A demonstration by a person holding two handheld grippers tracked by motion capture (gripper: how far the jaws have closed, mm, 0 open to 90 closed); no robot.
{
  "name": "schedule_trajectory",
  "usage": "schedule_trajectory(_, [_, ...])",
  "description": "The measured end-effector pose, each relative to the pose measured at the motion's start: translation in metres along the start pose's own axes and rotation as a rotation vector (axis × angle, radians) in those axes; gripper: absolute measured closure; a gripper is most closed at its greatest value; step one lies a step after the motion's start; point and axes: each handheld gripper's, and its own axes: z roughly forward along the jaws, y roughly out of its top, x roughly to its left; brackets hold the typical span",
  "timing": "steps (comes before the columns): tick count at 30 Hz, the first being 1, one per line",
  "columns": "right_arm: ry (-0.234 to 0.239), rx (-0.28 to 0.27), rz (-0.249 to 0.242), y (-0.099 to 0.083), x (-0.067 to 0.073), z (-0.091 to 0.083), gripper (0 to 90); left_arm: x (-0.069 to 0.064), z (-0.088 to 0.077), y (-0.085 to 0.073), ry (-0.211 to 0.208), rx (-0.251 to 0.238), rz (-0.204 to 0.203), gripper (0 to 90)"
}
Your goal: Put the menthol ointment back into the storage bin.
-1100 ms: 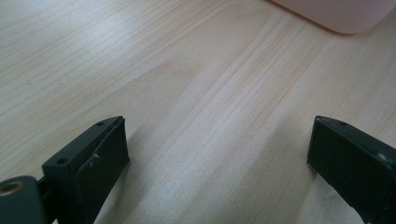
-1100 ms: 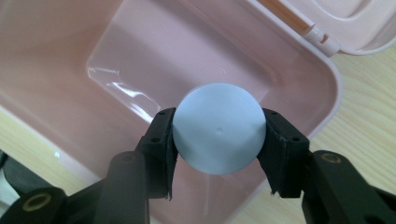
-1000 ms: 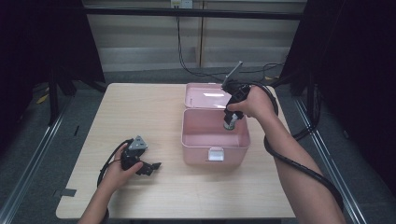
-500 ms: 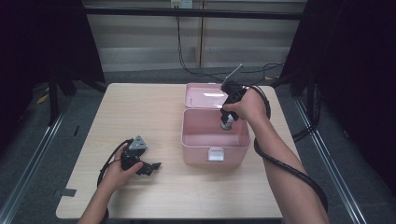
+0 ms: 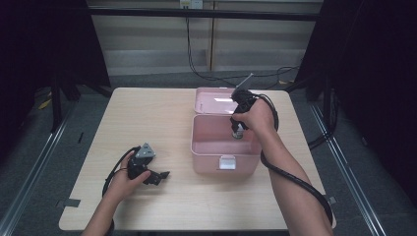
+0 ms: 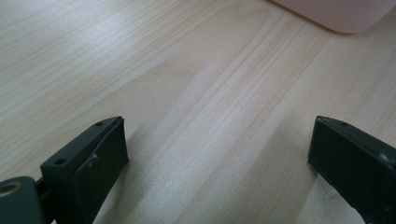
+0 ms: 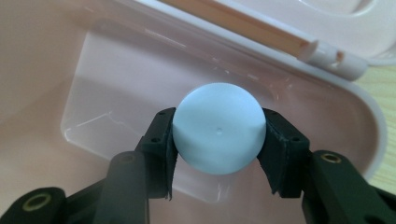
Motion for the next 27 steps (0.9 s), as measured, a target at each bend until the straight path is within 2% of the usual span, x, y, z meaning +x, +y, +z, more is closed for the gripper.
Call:
schedule_trajectory(13, [-0.028,-0.004,0.02,0.002,0.003,0.019,50.7,0.0,0.0,0.0,-0.001,0.002,-0.001,3.8])
schedule_trajectory(27, [-0.037,-0.025,0.002,-0.003,0.005,0.034,50.6,0.0,0.0,0.0,-0.002,0.003,0.0,3.6])
